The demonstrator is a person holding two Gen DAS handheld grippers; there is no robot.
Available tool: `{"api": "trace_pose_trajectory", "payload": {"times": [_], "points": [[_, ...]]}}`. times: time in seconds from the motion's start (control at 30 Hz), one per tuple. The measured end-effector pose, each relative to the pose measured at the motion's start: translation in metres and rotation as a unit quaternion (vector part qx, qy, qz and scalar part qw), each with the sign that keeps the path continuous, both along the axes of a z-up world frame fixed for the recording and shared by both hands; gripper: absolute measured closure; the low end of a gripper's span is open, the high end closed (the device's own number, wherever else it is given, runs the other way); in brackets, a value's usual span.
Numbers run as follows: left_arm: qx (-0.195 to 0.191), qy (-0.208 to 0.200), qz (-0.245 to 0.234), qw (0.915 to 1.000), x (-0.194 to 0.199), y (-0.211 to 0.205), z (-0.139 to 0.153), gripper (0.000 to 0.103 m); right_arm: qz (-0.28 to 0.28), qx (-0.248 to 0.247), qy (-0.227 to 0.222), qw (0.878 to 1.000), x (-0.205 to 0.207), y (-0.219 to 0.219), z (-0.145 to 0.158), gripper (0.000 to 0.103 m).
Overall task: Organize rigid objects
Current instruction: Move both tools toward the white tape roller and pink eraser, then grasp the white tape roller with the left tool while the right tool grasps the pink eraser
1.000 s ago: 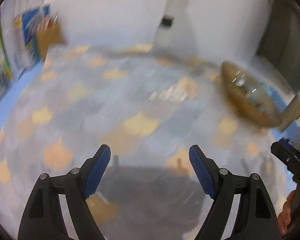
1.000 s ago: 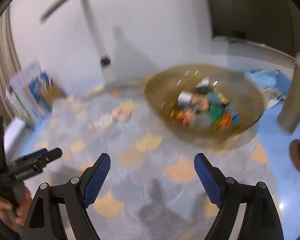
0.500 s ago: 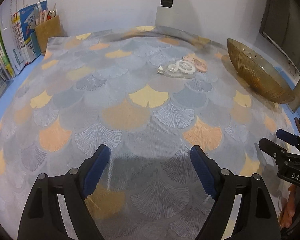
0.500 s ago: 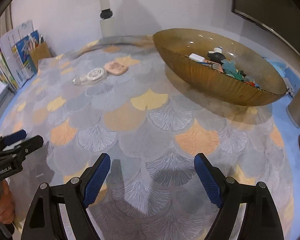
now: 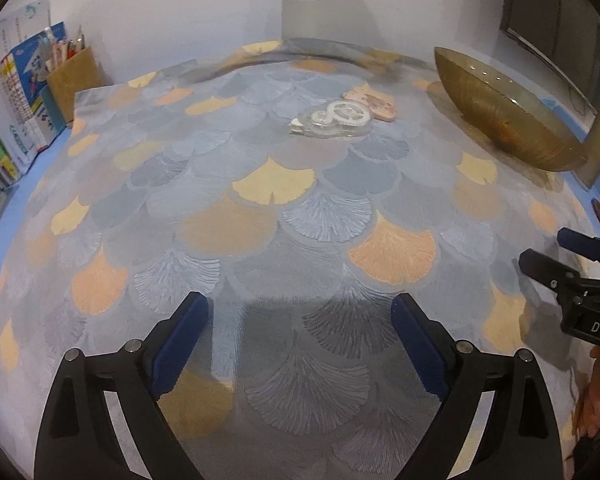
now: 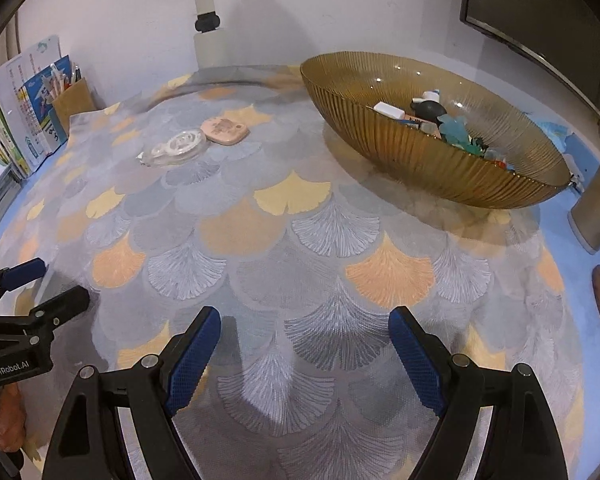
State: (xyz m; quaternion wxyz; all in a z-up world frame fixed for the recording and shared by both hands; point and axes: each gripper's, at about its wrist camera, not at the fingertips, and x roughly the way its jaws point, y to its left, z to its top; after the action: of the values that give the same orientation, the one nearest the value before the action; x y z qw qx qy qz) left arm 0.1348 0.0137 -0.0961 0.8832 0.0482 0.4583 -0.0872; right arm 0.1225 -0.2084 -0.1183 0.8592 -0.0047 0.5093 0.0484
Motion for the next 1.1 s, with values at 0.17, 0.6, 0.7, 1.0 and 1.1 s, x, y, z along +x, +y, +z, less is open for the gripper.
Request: {"api": "trace_pose_trajectory", "payload": {"times": [0.17,0.6,0.7,1.0,1.1], "points": [[0.014,-0.020,-0.043,0.9988,0.011,-0.001,0.029,0.011,-0.009,0.082,0.133,0.988,0.015,0.001,0.010,0.018],[0.058,-0.060,-0.182,0.9797,0.116,-0.023,0.033,0.011,0.009,0.019,0.049,0.999,0.128,0.062,-0.013,0.041],[0.048,-0.041,-0.213,0.9750,0.138,-0.028,0.021,0.015,0.020,-0.008,0.023,1.000,0.138,0.068,-0.015,0.042],[0.016,-0.022,-0.228,0.9732,0.151,-0.033,0.013,0.070,0.044,0.001,0.007,0.999,0.162,0.067,-0.023,0.036],[0.023,-0.018,-0.208,0.9778,0.146,-0.022,0.014,0.070,0.059,0.003,0.004,0.998,0.170,0.075,-0.024,0.029]]}}
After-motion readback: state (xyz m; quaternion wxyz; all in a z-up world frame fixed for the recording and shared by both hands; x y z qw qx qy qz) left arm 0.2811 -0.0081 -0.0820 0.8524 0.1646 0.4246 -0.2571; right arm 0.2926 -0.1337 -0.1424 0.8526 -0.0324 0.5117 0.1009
